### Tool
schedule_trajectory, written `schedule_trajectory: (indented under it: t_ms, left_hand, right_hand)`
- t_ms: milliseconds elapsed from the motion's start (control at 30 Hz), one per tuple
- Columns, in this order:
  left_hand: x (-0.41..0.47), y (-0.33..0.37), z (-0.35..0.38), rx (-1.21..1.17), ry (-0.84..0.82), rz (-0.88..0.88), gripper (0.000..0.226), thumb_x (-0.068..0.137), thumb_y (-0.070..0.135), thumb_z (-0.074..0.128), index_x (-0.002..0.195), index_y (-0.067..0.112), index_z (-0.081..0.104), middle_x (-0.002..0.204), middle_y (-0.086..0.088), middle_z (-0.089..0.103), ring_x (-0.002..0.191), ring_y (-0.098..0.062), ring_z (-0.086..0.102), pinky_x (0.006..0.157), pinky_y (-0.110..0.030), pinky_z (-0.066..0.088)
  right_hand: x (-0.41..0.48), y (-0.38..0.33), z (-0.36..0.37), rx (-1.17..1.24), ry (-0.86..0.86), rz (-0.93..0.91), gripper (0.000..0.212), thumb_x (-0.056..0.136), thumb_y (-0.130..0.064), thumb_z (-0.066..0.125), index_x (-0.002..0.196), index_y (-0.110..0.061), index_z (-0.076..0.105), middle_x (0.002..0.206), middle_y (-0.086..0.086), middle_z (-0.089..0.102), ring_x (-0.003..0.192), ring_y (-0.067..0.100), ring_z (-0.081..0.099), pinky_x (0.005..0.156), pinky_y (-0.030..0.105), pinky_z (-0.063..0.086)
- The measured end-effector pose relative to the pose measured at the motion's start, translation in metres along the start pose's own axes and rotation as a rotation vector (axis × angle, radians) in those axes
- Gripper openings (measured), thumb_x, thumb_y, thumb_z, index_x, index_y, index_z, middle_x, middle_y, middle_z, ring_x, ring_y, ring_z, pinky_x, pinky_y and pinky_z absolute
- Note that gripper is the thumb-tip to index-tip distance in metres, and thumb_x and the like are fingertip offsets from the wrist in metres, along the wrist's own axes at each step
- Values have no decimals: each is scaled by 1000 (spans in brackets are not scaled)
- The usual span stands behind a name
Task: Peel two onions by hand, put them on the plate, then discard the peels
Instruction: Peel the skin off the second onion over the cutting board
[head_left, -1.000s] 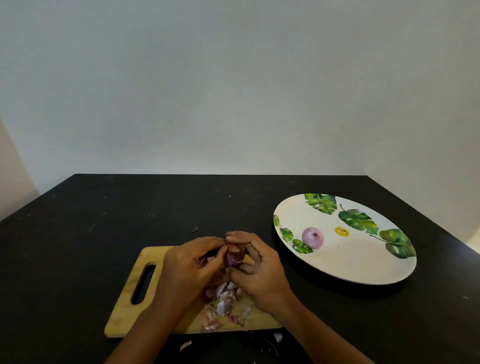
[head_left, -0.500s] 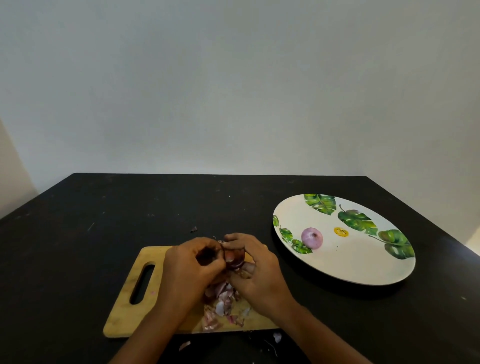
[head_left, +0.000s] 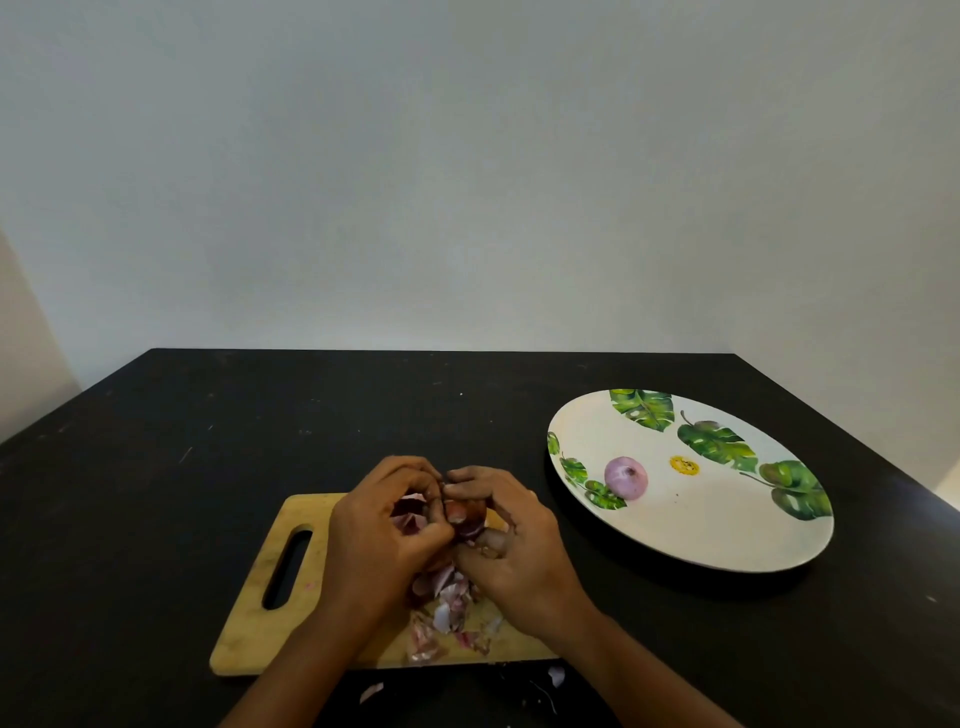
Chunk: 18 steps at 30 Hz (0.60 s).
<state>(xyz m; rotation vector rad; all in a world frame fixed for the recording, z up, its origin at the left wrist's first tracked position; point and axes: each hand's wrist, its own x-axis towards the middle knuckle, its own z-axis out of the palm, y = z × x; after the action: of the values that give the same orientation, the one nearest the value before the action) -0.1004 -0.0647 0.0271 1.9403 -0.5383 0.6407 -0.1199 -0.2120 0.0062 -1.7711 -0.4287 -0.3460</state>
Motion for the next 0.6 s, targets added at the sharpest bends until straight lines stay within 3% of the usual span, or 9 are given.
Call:
schedule_trajectory:
  t_ms: [167, 233, 367, 500, 600]
  left_hand:
    - [0, 1, -1, 17, 21, 24, 13, 65, 39, 54, 73, 29, 59, 84, 19, 58, 83, 2, 58, 67, -6, 46]
    - [0, 1, 0, 18, 26, 30, 10, 64, 38, 55, 72, 33, 57, 84, 16, 59, 81, 1, 58, 65, -8, 46]
    - [0, 0, -1, 15, 15, 38, 15, 63, 33, 55, 70, 21, 61, 81, 16, 59, 78, -3, 59, 62, -16, 49]
    - [1, -1, -1, -16, 26, 9, 17, 62, 33, 53, 69, 20, 61, 90, 12, 59, 78, -7, 60, 61, -17, 50]
    - [2, -2, -4, -50, 68, -16, 15, 63, 32, 52, 71, 21, 60, 90, 11, 59, 78, -7, 61, 63, -17, 51]
  right_hand:
    - [0, -6, -1, 11, -14, -32, 41, 76, 4, 72, 104, -25, 62, 120, -4, 56, 111, -2, 56, 83, 10, 48]
    - [0, -6, 0, 56, -18, -26, 39, 76, -1, 74, 102, -27, 63, 117, -9, 56, 112, 3, 57, 83, 16, 51]
    - [0, -3, 1, 86, -19, -31, 31, 73, -15, 73, 98, -30, 64, 116, -16, 54, 114, 13, 59, 83, 27, 56]
    - [0, 0, 1, 115, -38, -20, 40, 74, -3, 72, 100, -33, 63, 117, -15, 53, 114, 19, 60, 84, 35, 57]
    - [0, 3, 2, 106, -3, -43, 34, 73, -11, 72, 100, -30, 62, 119, -11, 54, 116, 23, 58, 89, 45, 55]
